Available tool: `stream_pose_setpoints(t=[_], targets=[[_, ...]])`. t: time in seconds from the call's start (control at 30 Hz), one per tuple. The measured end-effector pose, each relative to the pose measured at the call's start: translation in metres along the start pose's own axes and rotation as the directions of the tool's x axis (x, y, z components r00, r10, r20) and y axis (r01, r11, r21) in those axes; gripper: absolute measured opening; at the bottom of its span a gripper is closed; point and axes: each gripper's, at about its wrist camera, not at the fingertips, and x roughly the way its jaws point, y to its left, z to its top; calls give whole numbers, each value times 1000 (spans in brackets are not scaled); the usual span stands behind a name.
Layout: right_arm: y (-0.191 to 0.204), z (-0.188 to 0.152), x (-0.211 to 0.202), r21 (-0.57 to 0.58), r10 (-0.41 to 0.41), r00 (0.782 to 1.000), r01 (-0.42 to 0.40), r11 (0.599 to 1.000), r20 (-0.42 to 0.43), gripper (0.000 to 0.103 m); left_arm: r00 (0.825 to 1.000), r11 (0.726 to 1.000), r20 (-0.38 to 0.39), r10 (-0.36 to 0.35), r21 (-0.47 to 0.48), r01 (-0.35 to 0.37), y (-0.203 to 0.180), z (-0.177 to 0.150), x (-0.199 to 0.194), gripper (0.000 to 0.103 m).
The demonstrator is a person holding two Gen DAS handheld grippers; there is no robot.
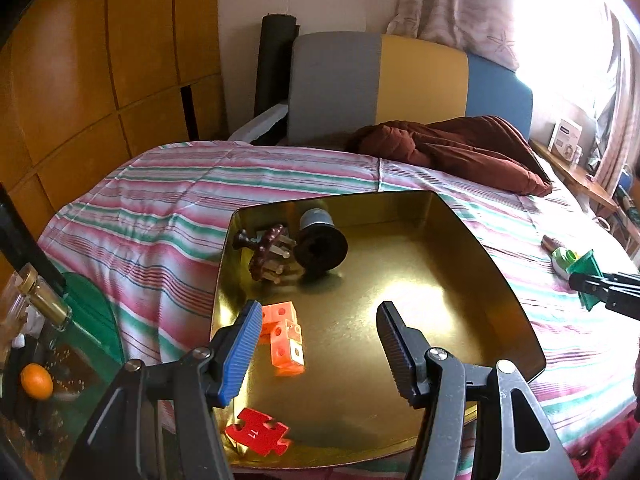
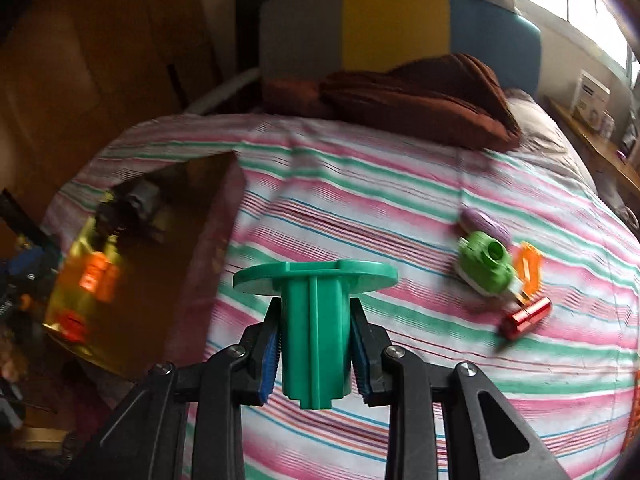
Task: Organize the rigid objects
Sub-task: 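Carry the teal spool with the right tool and release it in the tray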
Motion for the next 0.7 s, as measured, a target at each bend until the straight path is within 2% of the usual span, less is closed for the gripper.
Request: stream_pose_setpoints(t=[0.37,0.53,0.7], targets=[[92,29,6,-140,183,983,-181,974,7,30,1000,1000,-2,13,-25,-13,13,-4,-2,60],[135,39,28,-192,246,968,-249,949,-43,30,1000,999,-7,23,-47,-24,23,-6,-2,60],[171,45,61,-227,249,960,-272,935,-125,30,999,996,-20,44,-83,-45,42,-11,0,60]])
